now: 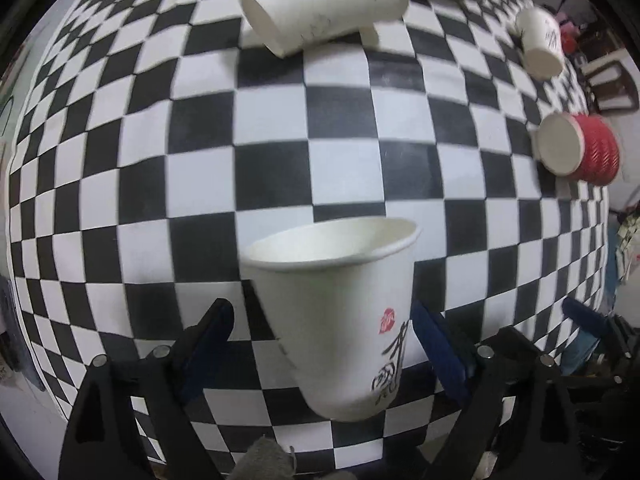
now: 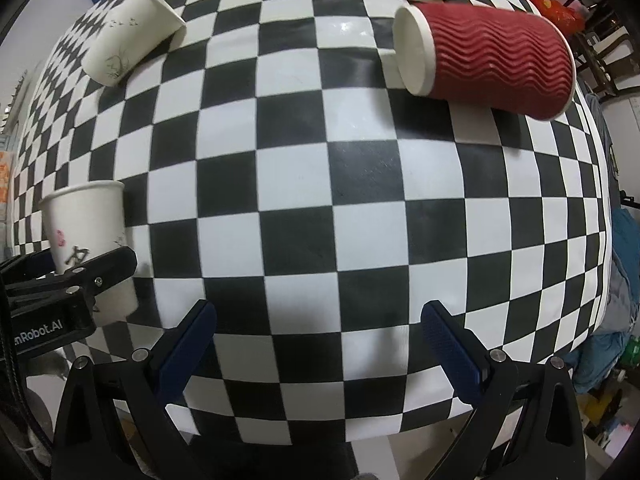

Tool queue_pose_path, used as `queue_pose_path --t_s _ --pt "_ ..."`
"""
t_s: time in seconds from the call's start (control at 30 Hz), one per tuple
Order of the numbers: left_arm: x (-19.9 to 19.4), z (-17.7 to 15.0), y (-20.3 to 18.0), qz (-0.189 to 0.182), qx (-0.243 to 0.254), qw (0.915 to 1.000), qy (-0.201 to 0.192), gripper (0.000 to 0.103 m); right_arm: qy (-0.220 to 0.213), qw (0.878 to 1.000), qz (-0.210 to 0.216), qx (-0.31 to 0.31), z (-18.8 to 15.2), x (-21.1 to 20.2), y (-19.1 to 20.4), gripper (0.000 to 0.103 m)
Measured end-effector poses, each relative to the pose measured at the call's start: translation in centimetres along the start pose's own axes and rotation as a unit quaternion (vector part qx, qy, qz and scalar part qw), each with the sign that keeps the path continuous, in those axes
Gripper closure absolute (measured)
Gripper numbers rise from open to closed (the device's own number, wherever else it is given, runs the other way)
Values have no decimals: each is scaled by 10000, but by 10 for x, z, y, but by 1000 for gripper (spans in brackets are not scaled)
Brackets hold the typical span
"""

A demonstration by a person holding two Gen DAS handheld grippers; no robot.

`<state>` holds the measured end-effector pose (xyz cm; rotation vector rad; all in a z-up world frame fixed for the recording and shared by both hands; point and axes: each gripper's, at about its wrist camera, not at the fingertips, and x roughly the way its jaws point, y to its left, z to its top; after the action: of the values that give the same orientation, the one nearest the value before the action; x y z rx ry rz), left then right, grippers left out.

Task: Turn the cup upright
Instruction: 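Lift the white cup and rotate the left tool to turn it upright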

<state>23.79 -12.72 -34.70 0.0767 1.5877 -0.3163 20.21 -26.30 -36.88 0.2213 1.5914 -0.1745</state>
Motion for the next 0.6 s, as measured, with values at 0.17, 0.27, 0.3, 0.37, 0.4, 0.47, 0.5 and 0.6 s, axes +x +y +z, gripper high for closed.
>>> queue_pose_path --t_s 0.17,0.27,0.3,0.37,0.4,0.47,0.5,0.6 --pt "-50 -19 28 -195 -411 9968 -651 11 -101 9996 255 49 3 -33 9 0" --pt "-80 -33 52 37 -533 9921 -1137 11 -179 9987 471 52 3 -55 17 0" --pt "-86 -37 60 128 -552 9902 -1278 11 -178 9983 556 56 1 -51 10 0" --pt "-92 -53 84 373 -641 9845 -1590 11 -127 9970 769 16 0 -54 13 0" --pt "-89 -48 87 483 -675 9827 -1653 11 -93 9962 868 -19 2 -57 19 0" --pt "-80 -46 89 741 -798 9809 -1612 11 -4 9952 965 -160 8 -57 27 3" --pt "-77 -45 93 828 -847 9808 -1549 11 38 9948 994 -232 10 -56 34 5" --pt "-61 -46 105 1005 -1032 9794 -1415 11 207 9935 1008 -490 18 -43 53 9"
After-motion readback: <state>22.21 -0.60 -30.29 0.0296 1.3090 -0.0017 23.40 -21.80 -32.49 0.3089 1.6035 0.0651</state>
